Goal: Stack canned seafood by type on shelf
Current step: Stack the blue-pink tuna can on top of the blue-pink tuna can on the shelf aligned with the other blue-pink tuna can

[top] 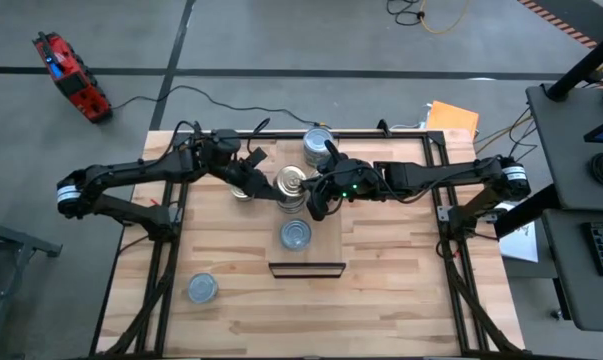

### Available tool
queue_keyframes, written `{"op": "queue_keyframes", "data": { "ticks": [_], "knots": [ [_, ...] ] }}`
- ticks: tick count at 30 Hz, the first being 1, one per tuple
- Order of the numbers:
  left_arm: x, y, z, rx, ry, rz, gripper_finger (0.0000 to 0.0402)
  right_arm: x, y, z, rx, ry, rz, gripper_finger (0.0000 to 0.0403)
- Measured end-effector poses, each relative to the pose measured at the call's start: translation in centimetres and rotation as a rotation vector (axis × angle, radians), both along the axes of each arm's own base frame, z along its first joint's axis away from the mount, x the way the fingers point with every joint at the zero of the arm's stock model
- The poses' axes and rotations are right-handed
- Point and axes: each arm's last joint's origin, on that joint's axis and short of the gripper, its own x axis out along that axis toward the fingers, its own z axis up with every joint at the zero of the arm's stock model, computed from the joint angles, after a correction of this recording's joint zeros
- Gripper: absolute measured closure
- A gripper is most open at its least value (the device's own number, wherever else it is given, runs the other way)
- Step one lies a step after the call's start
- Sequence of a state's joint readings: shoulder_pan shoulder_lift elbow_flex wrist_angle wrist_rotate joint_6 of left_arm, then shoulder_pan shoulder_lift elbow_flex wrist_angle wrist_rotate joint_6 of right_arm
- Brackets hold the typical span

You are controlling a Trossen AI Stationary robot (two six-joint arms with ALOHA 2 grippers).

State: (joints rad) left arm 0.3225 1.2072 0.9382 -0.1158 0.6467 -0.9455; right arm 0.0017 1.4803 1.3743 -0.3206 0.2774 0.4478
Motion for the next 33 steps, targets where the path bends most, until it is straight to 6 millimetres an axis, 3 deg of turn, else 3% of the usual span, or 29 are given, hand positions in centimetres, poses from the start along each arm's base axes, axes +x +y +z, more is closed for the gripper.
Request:
{"op": "queue_keyframes", "data": {
  "ticks": [7,14,22,33],
  "knots": [
    [0.0,0.0,0.2,0.025,-0.007,-0.011,0.0004,0.0,0.0,0.0,0.000,0.000,0.015,0.0394],
    [0.0,0.2,1.0,0.174,-0.061,-0.051,0.0005,0.0,0.1,0.0,-0.003,0.004,0.029,0.0394],
    [-0.4,0.3,0.8,0.183,0.012,-0.057,0.0005,0.0,0.1,0.1,-0.001,-0.007,0.029,0.0394],
    [-0.4,0.3,1.2,0.201,0.002,-0.071,0.0005,0.2,-0.5,2.0,-0.043,-0.167,0.025,0.0394]
  ]
}}
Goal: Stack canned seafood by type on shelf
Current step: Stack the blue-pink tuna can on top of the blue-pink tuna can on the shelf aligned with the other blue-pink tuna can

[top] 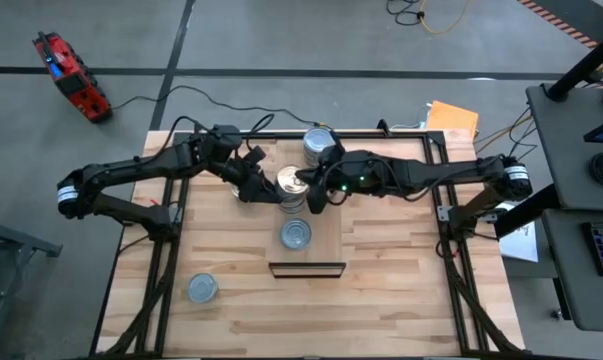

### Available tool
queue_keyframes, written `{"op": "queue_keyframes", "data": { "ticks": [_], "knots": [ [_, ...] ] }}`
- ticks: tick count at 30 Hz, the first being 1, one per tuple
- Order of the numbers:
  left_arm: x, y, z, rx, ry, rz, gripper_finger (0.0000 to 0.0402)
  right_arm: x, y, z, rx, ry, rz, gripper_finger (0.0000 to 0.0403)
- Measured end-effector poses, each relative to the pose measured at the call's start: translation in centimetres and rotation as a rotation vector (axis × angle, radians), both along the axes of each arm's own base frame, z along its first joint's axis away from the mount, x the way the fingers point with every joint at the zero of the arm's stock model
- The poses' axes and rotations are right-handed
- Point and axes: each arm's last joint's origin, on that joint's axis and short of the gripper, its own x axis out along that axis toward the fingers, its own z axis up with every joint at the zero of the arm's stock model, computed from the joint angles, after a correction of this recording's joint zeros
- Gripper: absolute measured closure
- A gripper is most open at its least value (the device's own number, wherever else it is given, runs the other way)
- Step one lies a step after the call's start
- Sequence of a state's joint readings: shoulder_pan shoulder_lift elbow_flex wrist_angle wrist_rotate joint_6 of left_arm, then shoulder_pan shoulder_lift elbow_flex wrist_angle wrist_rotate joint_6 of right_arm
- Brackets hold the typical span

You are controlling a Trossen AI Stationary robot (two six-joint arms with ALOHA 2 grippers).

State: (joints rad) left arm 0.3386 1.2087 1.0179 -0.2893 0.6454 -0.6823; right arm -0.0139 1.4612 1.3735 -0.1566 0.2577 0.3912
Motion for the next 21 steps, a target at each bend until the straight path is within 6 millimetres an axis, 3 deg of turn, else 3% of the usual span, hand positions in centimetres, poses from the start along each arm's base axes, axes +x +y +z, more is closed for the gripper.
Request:
{"op": "queue_keyframes", "data": {
  "ticks": [11,21],
  "knots": [
    [0.0,0.0,0.1,0.015,-0.008,-0.007,0.0005,1.4,-2.1,-0.3,0.026,-0.093,-0.011,0.0394],
    [0.0,0.0,0.1,0.023,-0.014,-0.009,0.0005,1.3,-3.5,-0.3,0.089,-0.116,-0.045,0.0394]
  ]
}}
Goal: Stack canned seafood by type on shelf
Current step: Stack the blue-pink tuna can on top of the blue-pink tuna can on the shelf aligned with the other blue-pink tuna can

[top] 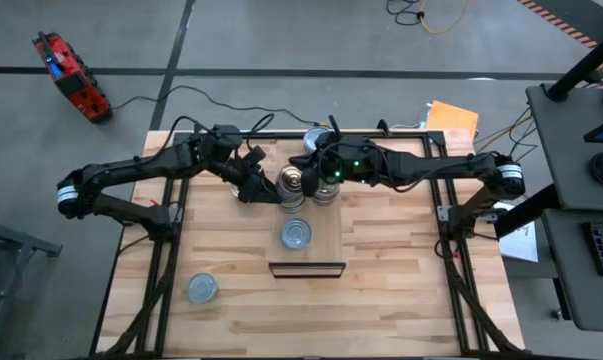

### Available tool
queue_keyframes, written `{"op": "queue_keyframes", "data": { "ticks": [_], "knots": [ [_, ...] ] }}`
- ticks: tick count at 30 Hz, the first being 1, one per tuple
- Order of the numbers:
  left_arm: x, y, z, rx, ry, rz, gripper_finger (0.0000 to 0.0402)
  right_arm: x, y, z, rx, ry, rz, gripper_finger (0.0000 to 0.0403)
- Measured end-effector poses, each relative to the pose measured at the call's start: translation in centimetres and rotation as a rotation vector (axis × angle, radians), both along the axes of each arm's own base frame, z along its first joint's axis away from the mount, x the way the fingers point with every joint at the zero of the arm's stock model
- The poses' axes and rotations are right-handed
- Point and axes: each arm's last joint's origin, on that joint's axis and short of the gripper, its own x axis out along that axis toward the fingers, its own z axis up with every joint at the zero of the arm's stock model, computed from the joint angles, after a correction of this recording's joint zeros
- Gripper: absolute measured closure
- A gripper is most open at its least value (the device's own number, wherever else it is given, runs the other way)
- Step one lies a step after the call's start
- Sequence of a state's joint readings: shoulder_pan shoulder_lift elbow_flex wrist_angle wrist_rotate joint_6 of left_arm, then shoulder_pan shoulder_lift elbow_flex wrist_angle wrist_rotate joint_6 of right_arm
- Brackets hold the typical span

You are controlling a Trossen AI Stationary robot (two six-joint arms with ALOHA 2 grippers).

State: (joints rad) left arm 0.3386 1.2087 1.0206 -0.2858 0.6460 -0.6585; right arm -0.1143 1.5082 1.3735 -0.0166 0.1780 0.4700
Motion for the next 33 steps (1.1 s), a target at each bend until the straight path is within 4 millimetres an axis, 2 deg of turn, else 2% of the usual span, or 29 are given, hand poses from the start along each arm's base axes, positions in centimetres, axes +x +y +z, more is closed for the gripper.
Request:
{"op": "queue_keyframes", "data": {
  "ticks": [9,20,33],
  "knots": [
    [0.0,0.0,0.0,0.002,0.000,-0.002,0.0005,1.5,-0.2,-1.9,-0.024,0.047,0.029,0.0394],
    [0.0,0.0,0.0,0.003,0.000,-0.001,0.0005,1.5,0.2,-1.5,-0.035,0.043,0.125,0.0394],
    [-0.1,0.1,-0.2,0.002,0.012,0.006,0.0005,1.5,0.8,-1.9,-0.043,0.088,0.215,0.0394]
  ]
}}
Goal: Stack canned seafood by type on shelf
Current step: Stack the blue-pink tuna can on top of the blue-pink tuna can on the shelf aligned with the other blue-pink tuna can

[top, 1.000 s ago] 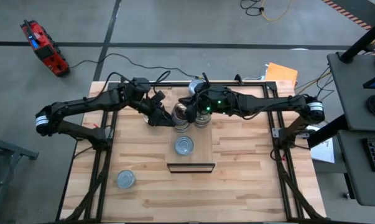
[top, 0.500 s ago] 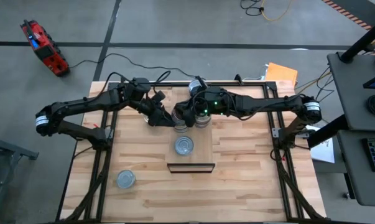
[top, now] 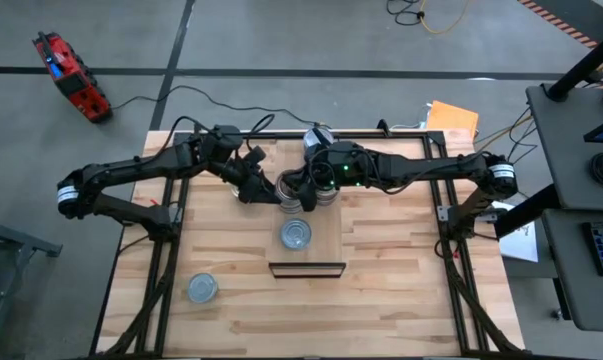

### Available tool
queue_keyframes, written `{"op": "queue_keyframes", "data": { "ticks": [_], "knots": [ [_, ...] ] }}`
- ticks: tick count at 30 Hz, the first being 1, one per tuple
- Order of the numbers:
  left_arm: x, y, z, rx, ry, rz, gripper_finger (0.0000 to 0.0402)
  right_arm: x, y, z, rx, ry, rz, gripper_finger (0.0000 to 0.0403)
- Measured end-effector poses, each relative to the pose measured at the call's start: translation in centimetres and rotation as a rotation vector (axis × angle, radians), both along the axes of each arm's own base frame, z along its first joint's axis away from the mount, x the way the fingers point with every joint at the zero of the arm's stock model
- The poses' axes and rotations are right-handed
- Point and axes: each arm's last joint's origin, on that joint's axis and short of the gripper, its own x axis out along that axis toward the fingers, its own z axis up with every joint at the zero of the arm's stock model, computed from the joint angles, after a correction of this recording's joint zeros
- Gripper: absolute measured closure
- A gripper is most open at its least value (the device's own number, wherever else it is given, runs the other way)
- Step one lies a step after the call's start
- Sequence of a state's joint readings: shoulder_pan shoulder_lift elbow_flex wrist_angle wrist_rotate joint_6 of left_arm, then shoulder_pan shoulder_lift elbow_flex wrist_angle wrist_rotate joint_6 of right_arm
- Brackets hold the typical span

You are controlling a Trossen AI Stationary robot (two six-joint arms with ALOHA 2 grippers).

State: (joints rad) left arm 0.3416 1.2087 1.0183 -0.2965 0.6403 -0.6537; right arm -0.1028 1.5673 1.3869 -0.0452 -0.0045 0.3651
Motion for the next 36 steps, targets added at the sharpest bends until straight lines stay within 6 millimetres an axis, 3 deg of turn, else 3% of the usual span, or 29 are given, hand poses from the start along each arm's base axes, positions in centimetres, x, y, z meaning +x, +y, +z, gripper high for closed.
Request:
{"op": "queue_keyframes", "data": {
  "ticks": [36],
  "knots": [
    [-0.42,0.84,-0.07,0.024,0.006,0.028,0.0005,-0.25,0.26,-0.21,-0.054,0.045,0.022,0.0394]
  ]
}}
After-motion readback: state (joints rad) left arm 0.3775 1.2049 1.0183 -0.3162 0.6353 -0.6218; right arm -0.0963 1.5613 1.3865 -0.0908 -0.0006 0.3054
